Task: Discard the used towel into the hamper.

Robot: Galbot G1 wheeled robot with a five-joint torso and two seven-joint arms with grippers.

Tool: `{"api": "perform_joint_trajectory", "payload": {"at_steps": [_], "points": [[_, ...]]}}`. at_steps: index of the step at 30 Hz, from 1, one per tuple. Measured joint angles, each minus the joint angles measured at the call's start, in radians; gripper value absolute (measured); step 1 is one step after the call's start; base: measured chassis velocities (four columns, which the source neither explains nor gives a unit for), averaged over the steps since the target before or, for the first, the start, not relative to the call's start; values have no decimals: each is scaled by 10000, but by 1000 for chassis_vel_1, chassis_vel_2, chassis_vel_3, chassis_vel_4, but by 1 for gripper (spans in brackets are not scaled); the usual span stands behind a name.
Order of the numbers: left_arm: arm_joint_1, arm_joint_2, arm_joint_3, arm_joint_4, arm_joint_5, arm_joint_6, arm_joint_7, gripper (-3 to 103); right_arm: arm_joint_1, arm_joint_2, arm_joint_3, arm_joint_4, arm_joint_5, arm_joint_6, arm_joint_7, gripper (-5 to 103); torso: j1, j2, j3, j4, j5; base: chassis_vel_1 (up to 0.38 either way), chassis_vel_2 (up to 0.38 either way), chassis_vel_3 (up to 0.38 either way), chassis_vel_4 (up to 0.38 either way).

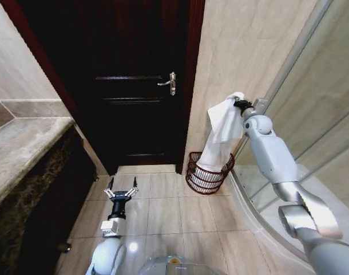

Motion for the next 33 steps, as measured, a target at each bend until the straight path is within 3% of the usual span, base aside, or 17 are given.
{"api": "perform_joint_trajectory", "payload": {"at_steps": [20, 33], "points": [[28, 23, -54, -41, 8, -116, 67, 100, -355, 156, 279, -271, -211, 156, -87, 6, -374, -889, -514, 0, -1, 0, 0, 0, 0], [-23, 41, -61, -93, -10, -184, 46, 100, -860, 140, 370, 165, -50, 28, -23, 6, -407, -996, -591, 0, -1, 0, 0, 0, 0]]}}
